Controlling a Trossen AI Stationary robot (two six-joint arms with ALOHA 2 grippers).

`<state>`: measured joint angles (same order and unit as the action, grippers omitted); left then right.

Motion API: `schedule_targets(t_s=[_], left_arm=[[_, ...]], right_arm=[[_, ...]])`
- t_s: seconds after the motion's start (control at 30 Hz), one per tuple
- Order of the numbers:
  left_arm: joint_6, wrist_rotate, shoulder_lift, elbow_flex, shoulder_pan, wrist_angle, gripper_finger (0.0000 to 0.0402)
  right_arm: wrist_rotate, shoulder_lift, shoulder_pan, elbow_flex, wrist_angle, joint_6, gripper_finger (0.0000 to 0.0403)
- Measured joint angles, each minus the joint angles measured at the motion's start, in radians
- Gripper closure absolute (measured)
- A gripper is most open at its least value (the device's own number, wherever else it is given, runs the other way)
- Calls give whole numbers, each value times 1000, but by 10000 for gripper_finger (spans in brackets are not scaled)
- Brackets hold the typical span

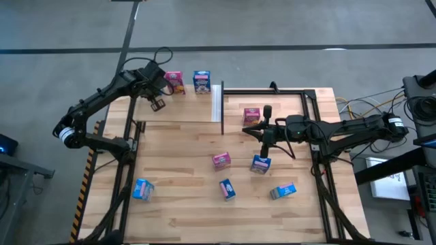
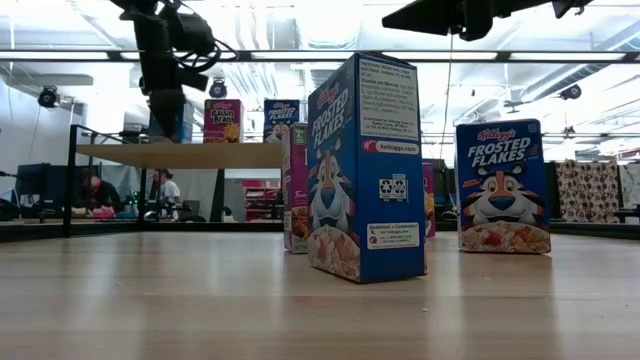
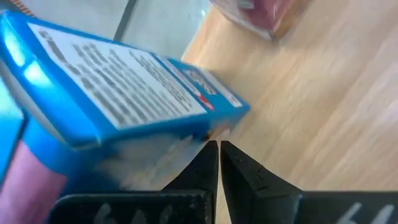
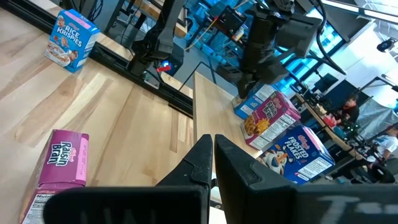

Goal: Stack cereal on shelf
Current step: Put the top light blue cereal box on the shelf

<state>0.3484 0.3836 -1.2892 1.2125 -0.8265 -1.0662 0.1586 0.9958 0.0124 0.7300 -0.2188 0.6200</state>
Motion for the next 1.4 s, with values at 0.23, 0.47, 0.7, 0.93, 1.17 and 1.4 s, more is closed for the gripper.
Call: schedule_targets(t_s=[0.23,0.47,0.7,0.93,1.17,1.4], left_arm=[[-3,1,0,0,0,16,401],[-17,1,0,0,0,7,401],[-85,0,2,0,3,-52,401],[-72,1,1,-9,-1,-9,401],[-70,2,1,-11,-2,23,401],[-69,79,0,-11,-4,28,401]], right_arm=[[0,0,0,0,0,0,394],[0,0,0,0,0,0,394],[0,0,0,-2,0,0,394],[0,0,0,-2,-3,0,394],[0,0,0,-2,-3,-1,394],[0,0,0,-2,-3,-2,394]])
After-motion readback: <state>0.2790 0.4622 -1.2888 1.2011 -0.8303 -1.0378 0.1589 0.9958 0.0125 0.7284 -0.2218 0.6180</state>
